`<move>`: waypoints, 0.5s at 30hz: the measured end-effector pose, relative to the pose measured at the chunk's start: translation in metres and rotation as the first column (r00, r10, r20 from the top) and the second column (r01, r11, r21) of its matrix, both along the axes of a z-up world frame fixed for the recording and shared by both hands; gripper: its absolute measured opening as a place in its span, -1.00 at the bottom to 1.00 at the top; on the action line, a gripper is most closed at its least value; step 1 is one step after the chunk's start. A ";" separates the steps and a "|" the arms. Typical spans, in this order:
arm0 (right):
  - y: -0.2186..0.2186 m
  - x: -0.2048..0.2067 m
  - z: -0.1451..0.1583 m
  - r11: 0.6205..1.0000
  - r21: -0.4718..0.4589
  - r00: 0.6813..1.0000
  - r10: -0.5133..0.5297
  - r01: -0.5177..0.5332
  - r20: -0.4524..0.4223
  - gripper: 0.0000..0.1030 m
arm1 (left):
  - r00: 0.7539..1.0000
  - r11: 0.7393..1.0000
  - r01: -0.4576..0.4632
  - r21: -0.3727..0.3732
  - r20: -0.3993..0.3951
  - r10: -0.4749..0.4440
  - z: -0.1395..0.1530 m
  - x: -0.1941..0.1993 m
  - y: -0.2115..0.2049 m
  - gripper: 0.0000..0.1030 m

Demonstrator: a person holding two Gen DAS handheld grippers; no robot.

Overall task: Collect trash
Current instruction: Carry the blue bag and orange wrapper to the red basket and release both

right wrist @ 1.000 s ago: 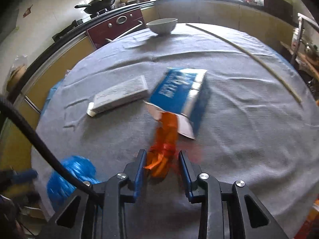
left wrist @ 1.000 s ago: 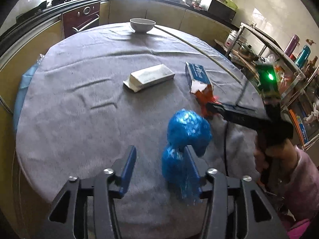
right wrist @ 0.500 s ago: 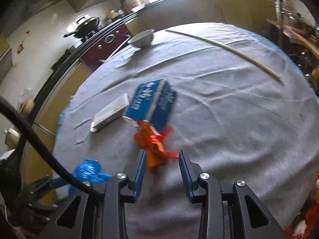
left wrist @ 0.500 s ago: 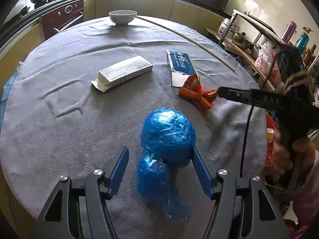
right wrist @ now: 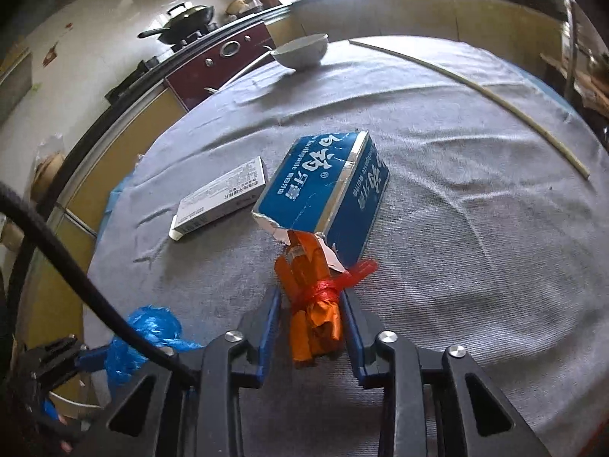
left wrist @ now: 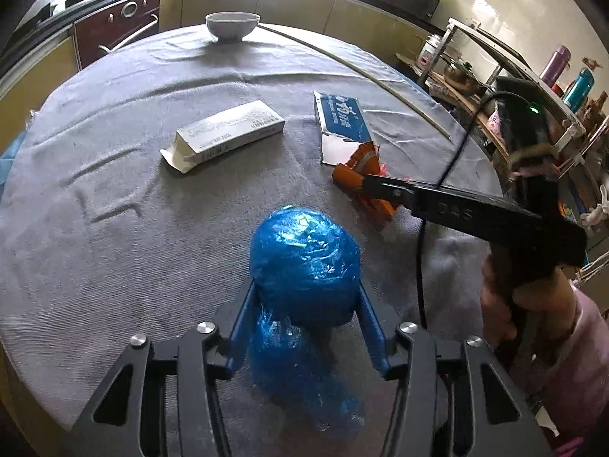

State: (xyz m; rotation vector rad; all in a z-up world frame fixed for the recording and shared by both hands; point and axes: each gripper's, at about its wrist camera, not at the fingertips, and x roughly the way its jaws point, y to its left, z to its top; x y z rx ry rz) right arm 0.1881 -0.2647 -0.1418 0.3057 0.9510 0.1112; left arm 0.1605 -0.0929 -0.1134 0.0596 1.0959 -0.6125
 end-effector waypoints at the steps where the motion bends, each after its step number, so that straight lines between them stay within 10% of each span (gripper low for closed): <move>1: -0.002 -0.003 0.000 1.000 0.009 1.000 -0.002 0.002 0.002 -0.45 | 1.000 1.000 -0.011 -0.007 0.004 0.011 0.000 0.000 -0.001 0.00; 15: -0.063 -0.074 0.018 0.987 0.132 0.993 -0.100 0.091 0.069 -0.46 | 0.993 0.997 -0.053 0.047 0.109 0.048 0.031 -0.018 -0.028 -0.07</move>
